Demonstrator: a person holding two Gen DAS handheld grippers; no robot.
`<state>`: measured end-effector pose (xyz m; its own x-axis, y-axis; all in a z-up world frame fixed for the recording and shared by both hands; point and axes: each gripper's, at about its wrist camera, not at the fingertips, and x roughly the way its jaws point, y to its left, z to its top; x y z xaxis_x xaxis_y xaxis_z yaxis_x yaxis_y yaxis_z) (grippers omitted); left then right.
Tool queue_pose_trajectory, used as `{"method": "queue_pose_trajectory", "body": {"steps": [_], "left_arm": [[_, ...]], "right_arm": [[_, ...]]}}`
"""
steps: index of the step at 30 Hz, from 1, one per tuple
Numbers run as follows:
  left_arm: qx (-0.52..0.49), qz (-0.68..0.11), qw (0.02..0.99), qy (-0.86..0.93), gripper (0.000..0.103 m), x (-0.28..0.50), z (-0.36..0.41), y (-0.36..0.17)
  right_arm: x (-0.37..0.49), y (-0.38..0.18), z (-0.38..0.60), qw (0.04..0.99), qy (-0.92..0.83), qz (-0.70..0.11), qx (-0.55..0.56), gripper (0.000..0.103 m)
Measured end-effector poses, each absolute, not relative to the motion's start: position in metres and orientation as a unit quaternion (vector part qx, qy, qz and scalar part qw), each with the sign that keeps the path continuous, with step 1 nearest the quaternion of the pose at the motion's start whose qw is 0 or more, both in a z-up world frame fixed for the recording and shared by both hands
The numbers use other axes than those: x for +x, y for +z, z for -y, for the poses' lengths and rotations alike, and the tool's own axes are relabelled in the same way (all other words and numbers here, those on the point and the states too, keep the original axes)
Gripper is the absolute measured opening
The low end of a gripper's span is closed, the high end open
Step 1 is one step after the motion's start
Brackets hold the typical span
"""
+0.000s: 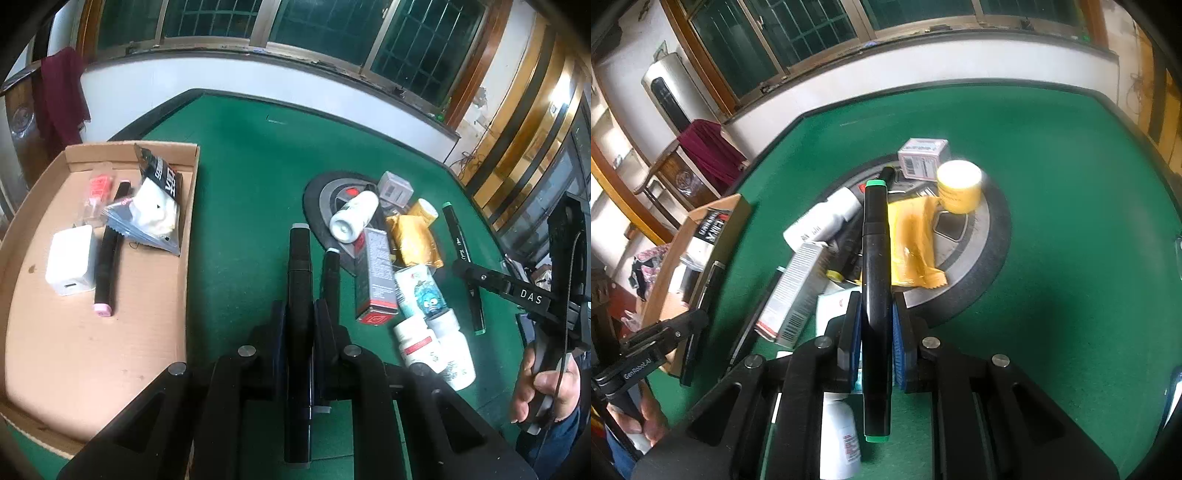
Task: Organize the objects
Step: 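Lift both markers from the pile and carry them toward the cardboard tray, then lower both markers into the cardboard tray and open both grippers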
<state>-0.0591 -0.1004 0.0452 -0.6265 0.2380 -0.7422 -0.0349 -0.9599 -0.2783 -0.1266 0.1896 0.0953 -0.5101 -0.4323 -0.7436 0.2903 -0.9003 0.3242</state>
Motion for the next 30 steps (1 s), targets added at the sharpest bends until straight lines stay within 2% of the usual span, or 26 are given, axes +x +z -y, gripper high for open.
{"method": "queue_pose_trajectory", "body": {"steps": [12,21,30], "left_arm": [[-0.392,0.155,0.065,0.904,0.012,-0.04,0.145,0.067],[-0.376,0.182,0.031,0.908,0.012,-0.025,0.201,0.069],[-0.384,0.186,-0.011,0.904,0.012,-0.037,0.262,0.067]], "right_arm": [[-0.109,0.11,-0.161,0.279,-0.843,0.111,0.446,0.012],[-0.094,0.116,-0.112,0.314,-0.829,0.098,0.453,0.012],[-0.097,0.138,-0.017,0.36,-0.804,0.056,0.47,0.012]]}}
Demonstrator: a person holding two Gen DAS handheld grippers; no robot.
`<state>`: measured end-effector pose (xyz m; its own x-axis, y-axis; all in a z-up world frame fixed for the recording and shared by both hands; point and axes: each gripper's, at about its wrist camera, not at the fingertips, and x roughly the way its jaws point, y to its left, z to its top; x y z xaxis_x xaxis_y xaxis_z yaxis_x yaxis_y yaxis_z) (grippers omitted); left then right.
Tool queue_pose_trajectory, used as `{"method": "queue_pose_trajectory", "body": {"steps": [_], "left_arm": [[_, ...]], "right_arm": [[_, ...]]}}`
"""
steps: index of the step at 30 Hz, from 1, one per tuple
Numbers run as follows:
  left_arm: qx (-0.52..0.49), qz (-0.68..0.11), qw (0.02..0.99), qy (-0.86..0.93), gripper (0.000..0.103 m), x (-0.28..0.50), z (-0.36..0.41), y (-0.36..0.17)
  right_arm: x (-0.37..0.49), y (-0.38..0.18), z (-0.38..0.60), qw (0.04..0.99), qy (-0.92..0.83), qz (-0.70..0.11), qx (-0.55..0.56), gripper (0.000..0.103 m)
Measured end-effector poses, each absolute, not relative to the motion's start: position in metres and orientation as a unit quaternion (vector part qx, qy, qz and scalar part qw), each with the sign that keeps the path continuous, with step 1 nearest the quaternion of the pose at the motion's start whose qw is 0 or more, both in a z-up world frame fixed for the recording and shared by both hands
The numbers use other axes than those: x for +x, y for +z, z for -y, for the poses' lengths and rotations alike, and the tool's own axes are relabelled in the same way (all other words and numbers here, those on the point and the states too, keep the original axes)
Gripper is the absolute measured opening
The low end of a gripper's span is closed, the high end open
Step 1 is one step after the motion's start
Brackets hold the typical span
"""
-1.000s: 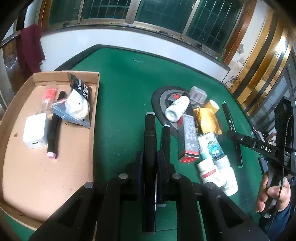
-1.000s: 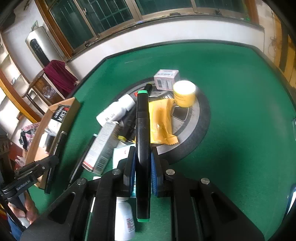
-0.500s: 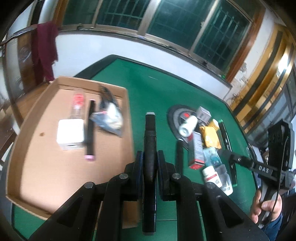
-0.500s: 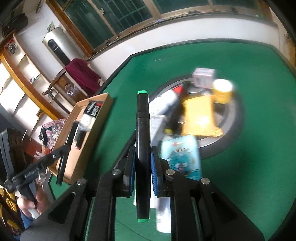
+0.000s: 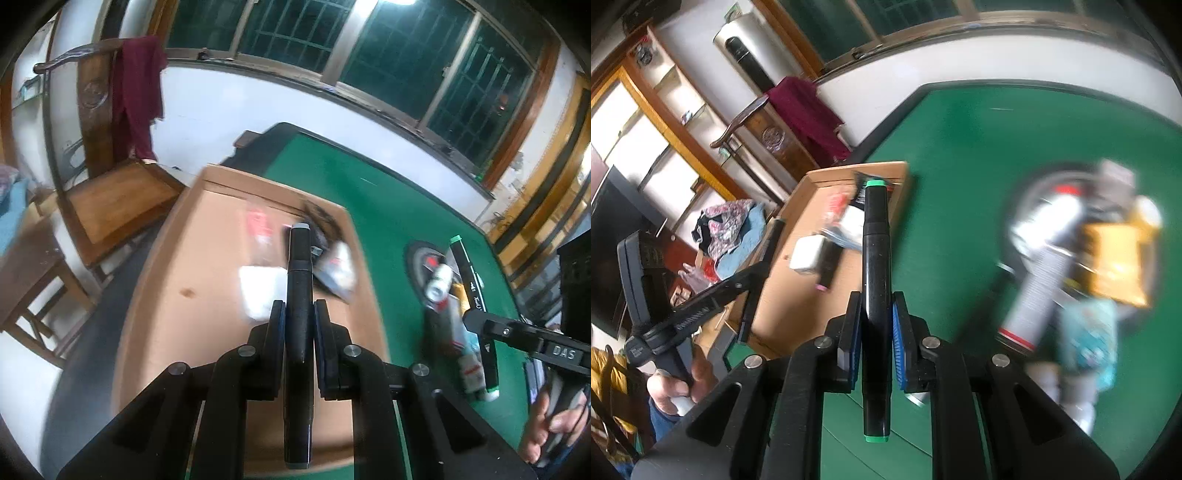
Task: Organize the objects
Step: 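Lower both markers into the cardboard tray and open both grippers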
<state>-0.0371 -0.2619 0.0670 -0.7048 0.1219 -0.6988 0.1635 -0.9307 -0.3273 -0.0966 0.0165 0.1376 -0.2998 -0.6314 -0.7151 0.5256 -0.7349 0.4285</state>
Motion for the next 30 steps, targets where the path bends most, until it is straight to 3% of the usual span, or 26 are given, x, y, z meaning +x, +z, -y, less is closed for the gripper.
{"method": "queue_pose_trajectory", "body": {"steps": [13,30], "left_arm": [[0.432,-0.213,0.036,-0.876,0.012,-0.092,0.335,0.032],[0.465,-0.219,0.029,-0.857,0.012,-0.112,0.35,0.019]], "right_arm": [[-0.139,0.129,0.117,0.364,-0.779,0.042,0.508,0.013],[-0.174,0.094,0.161,0.325,-0.777,0.02,0.538,0.013]]}}
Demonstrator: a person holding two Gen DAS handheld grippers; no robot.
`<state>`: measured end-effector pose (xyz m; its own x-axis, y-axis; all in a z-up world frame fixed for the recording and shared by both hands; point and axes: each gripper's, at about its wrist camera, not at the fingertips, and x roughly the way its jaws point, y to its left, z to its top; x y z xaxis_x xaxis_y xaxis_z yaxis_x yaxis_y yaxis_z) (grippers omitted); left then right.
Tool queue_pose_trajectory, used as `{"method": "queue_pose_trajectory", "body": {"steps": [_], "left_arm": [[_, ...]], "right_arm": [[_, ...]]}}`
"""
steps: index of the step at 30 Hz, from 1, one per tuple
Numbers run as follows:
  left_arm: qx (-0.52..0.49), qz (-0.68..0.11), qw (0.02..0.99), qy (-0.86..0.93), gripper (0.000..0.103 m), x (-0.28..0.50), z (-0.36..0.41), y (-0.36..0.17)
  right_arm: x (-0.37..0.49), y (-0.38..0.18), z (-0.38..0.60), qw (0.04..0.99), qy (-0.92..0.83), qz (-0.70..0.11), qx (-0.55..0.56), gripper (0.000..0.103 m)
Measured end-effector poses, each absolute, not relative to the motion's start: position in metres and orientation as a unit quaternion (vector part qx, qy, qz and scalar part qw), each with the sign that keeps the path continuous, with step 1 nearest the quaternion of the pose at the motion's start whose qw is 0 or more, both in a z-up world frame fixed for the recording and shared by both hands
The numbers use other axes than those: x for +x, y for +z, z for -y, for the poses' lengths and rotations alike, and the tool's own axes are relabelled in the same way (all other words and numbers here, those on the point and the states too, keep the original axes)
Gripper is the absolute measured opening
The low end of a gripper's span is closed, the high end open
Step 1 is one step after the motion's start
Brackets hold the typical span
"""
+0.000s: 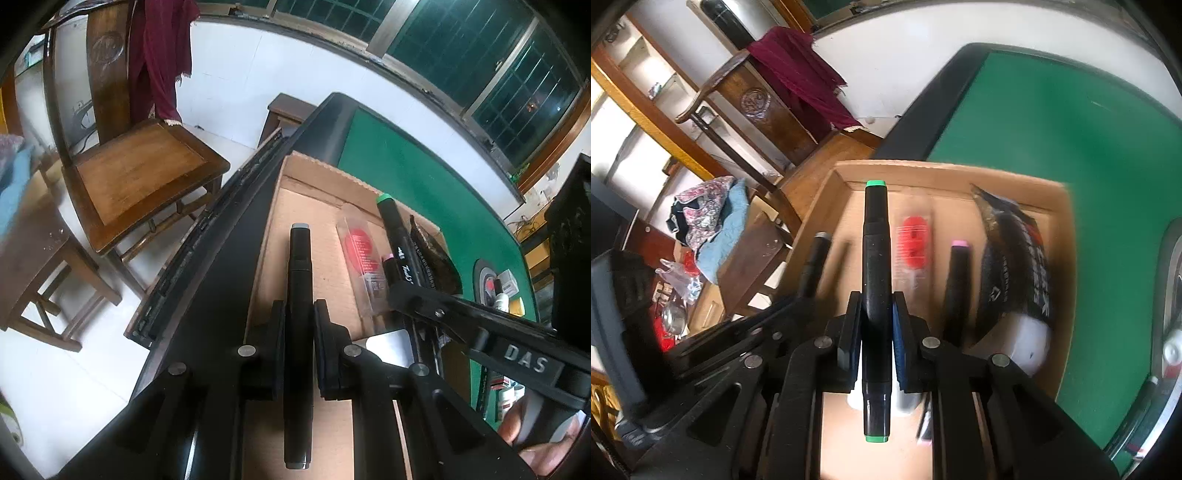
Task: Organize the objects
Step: 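Lower both markers into the cardboard tray and open both grippers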
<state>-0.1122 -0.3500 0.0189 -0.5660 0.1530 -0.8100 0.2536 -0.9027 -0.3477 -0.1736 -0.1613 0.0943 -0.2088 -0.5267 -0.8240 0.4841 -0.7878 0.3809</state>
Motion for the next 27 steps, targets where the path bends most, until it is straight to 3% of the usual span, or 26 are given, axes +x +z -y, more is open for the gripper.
{"method": "queue_pose_trajectory", "body": {"steps": [16,27], "left_arm": [[0.477,-0.226,0.033,-0.849,0.011,-0.144,0.347,0.017],[0.452,-0.241,0.037,-0.858,0.012,-0.125,0.362,0.035]], "right_arm": [[-0.197,0.083,0.175,0.314,-0.772,0.025,0.552,0.013],[-0.203,0.079,0.184,0.334,-0.756,0.066,0.559,0.014]]}}
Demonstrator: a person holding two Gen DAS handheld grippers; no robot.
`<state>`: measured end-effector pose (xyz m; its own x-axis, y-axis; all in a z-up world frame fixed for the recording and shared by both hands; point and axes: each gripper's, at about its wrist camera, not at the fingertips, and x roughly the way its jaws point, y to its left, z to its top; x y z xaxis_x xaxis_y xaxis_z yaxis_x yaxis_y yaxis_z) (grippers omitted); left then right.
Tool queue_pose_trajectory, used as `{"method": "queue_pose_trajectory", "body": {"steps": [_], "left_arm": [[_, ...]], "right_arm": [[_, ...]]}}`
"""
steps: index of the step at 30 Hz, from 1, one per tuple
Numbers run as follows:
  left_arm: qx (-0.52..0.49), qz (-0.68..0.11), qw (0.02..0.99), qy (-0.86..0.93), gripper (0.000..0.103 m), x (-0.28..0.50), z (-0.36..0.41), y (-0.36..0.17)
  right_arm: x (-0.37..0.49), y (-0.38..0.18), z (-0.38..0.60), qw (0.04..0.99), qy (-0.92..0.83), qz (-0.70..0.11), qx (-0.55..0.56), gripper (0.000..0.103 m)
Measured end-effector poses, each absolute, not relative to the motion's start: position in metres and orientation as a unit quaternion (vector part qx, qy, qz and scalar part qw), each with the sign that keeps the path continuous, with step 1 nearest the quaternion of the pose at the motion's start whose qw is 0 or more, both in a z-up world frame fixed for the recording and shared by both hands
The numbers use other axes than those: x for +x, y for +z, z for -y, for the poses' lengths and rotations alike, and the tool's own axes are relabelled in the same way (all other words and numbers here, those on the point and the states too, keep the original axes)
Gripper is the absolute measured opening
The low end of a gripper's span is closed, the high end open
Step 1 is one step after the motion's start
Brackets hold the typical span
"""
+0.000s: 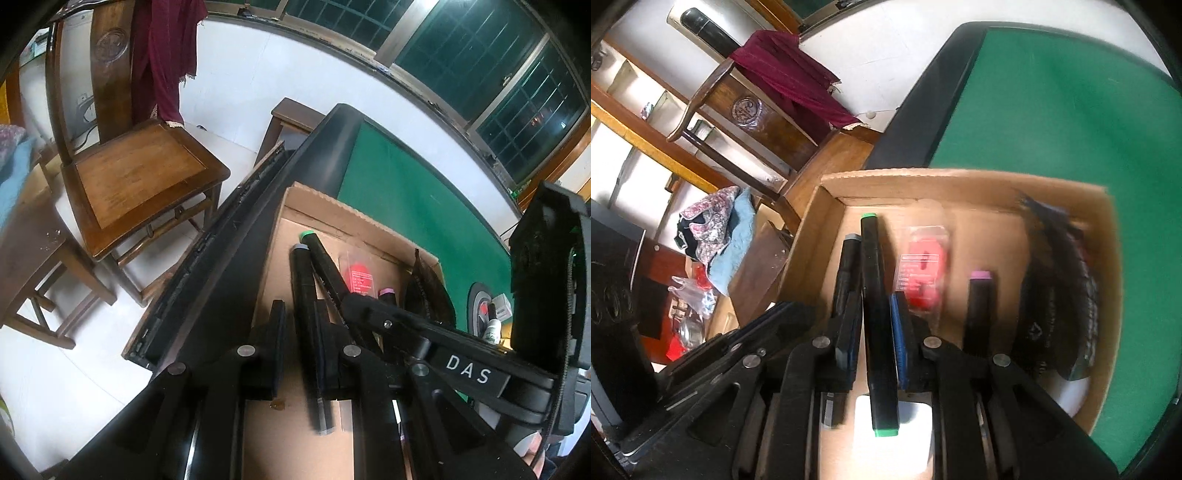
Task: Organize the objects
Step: 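Lower both markers into the cardboard tray and open both grippers, then reach the right gripper to the pile and grasp the white bottle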
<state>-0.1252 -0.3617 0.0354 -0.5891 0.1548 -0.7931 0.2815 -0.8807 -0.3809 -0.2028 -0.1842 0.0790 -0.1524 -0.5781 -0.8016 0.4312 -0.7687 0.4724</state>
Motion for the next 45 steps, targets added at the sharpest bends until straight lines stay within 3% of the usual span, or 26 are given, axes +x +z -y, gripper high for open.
{"method": "queue_pose_trajectory", "body": {"steps": [15,19,27,33,45], "left_arm": [[0.443,-0.238,0.016,-0.864,0.012,-0.107,0.337,0.049],[0.444,-0.219,0.014,-0.869,0.012,-0.102,0.32,0.056],[0.444,-0.197,-0.012,-0.874,0.014,-0.081,0.278,0.069],[0.451,-0.172,-0.051,-0.874,0.027,-0.078,0.222,0.073],[0.507,-0.086,-0.103,-0.852,0.028,-0.094,0.093,0.052]], "right_arm": [[-0.177,0.094,0.162,0.372,-0.728,0.103,0.566,0.015],[-0.17,0.098,0.148,0.367,-0.731,0.108,0.564,0.022],[-0.147,0.102,0.1,0.364,-0.748,0.096,0.547,0.022],[-0.132,0.109,0.03,0.36,-0.763,0.115,0.524,0.022],[-0.119,0.12,-0.12,0.303,-0.813,0.162,0.47,0.044]]}}
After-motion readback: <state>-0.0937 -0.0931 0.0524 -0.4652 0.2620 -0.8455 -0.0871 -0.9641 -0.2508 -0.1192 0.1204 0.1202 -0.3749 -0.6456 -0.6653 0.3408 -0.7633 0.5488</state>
